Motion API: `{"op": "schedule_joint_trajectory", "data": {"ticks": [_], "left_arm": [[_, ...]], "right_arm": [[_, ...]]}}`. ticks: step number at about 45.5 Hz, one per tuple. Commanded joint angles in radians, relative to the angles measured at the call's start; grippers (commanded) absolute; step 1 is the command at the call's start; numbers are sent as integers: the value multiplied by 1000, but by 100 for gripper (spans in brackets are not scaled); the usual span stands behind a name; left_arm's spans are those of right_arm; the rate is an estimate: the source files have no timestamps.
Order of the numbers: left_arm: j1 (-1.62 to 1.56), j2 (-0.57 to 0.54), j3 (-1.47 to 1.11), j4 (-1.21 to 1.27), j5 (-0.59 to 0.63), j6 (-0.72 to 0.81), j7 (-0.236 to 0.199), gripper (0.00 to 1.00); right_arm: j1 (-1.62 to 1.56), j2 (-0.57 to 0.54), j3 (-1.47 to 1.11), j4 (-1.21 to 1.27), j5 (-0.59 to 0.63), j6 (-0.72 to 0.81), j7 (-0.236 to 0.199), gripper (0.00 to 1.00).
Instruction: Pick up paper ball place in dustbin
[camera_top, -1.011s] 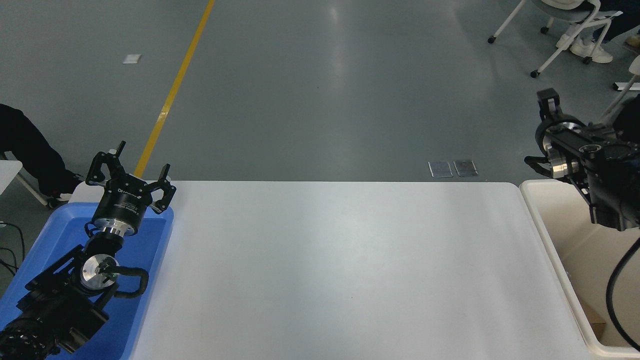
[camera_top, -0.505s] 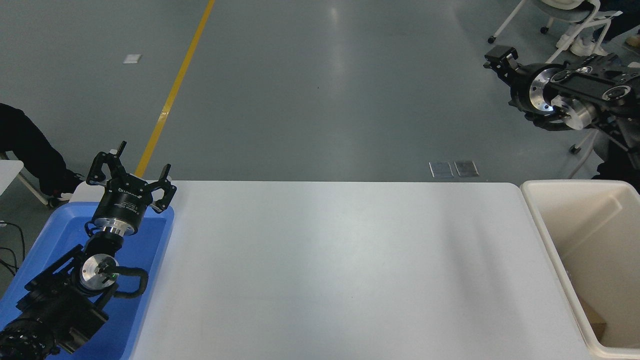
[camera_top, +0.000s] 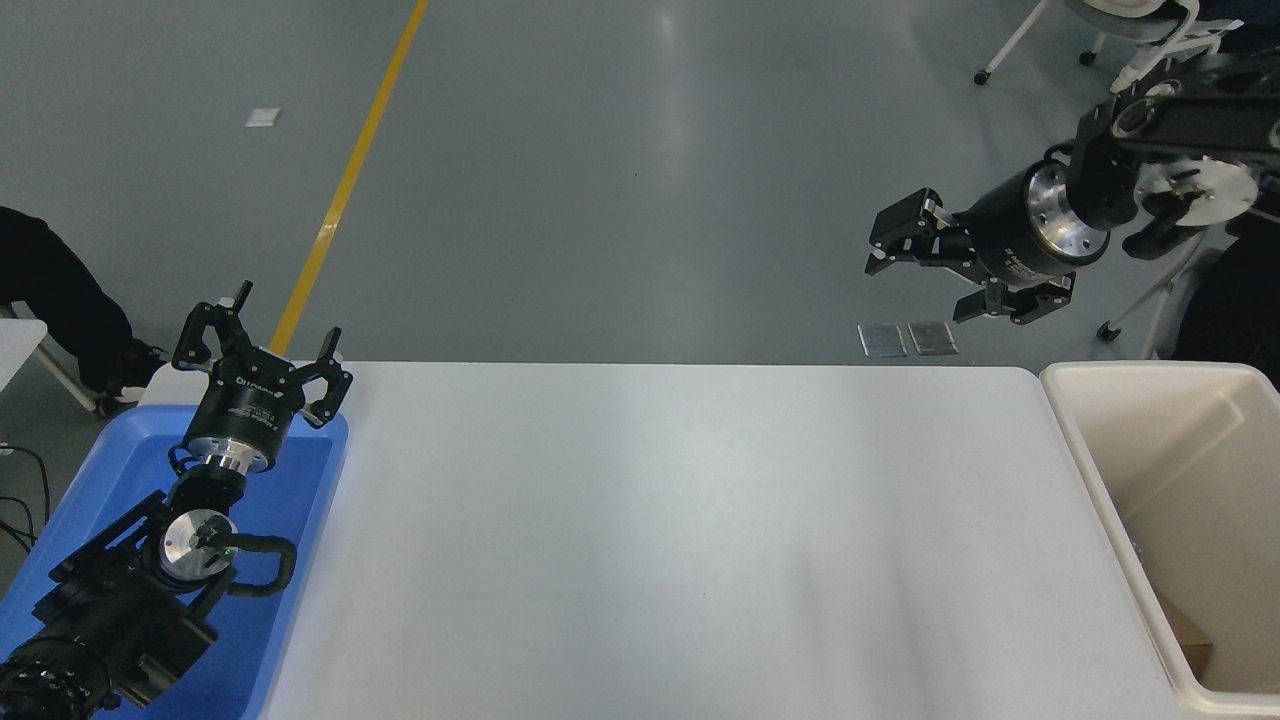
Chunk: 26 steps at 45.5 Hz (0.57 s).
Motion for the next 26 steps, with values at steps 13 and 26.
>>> {"op": "schedule_joint_trajectory", "data": {"ticks": [13,26], "left_arm": [[0,0,0,0,0,0,0,99],[0,0,0,0,0,1,0,99]], "right_arm": [[228,73,-123,271,-61,105,-1,100],[246,115,-138,270,-62,108,-2,100]]}}
